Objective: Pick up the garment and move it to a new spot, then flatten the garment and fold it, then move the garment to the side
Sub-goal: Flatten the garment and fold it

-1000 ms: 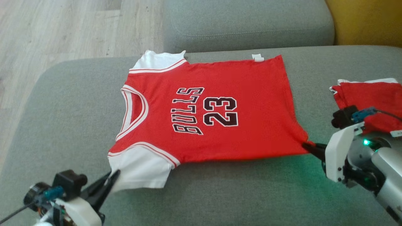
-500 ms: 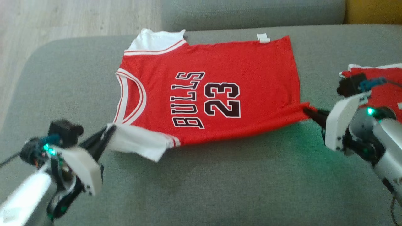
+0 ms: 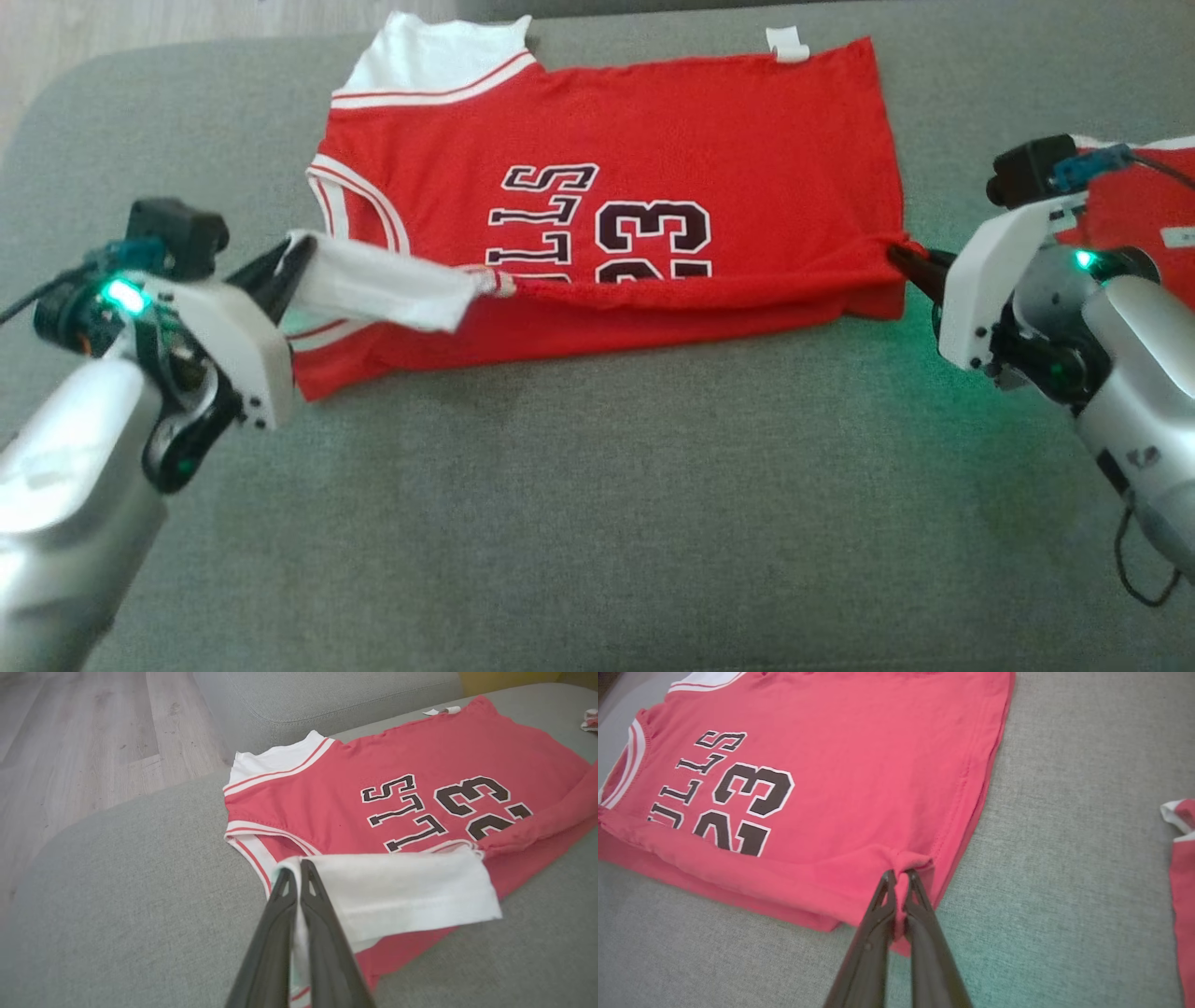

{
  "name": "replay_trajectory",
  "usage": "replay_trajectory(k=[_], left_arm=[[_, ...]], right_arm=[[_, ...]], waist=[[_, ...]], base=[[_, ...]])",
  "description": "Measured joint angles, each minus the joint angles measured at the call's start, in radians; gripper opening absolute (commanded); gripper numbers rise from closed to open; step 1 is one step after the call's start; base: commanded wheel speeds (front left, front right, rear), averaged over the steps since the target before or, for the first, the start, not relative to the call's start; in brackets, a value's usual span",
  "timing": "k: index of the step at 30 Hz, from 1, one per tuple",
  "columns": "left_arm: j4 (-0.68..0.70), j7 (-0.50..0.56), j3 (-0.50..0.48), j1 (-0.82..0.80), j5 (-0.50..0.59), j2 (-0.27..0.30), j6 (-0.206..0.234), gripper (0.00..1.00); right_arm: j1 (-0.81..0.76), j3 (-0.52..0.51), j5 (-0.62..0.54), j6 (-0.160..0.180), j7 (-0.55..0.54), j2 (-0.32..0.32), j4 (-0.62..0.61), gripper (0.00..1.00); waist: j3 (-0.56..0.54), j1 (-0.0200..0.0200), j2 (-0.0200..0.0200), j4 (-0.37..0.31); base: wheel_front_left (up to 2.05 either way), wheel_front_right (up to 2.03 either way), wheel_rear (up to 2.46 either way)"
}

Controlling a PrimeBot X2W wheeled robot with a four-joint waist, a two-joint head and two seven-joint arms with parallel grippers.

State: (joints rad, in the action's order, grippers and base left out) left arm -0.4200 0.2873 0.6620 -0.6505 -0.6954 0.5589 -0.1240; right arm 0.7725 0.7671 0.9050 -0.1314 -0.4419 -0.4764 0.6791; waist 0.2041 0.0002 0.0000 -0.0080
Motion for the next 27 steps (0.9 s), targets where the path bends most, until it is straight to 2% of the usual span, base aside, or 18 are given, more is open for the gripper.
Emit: replay_trajectory(k=[8,9,10,14,20,23,27], left_arm=[[-0.117,-0.051,0.079,-0.122,0.009,-0.039,-0.008,0.00],[-0.129,-0.056,0.089,-0.134,0.009,-0.041,-0.008,1.00],[-0.145,-0.074,0.091,-0.145,0.015,-0.046,-0.008,1.00],[-0.238,-0.173,0.085,-0.206,0.061,-0.082,0.017,1.00],[-0.345,-0.393,0.049,-0.232,0.089,-0.152,0.113,1.00],[-0.351,-0.511,0.011,-0.232,0.090,-0.177,0.167,1.00],[-0.275,-0.539,-0.048,-0.196,0.128,-0.187,0.242,1.00]], right_arm=[[0.070,0.026,0.000,0.000,0.027,0.028,0.068,0.00],[0.080,0.025,-0.004,0.000,0.042,0.029,0.084,0.42],[0.089,0.022,-0.019,0.000,0.071,0.030,0.100,1.00],[0.133,-0.017,-0.028,0.000,0.156,0.058,0.162,1.00],[0.166,-0.066,-0.046,0.000,0.380,0.103,0.227,1.00],[0.166,-0.106,-0.055,0.000,0.509,0.123,0.271,1.00],[0.163,-0.133,-0.105,0.000,0.655,0.159,0.316,1.00]], waist=[[0.041,0.0000,0.0000,-0.016],[0.045,-0.0001,0.0000,-0.017],[0.049,-0.0001,0.0000,-0.017],[0.061,0.0000,0.0000,-0.013],[0.048,-0.0001,0.0000,0.000],[0.029,-0.0002,0.0000,0.006],[-0.003,-0.0002,0.0000,0.008]], base=[[0.00,0.00,0.00],[0.00,0.00,0.00],[0.00,0.00,0.00],[0.00,0.00,0.00],[0.00,0.00,0.00],[0.00,0.00,0.00],[0.00,0.00,0.00]])
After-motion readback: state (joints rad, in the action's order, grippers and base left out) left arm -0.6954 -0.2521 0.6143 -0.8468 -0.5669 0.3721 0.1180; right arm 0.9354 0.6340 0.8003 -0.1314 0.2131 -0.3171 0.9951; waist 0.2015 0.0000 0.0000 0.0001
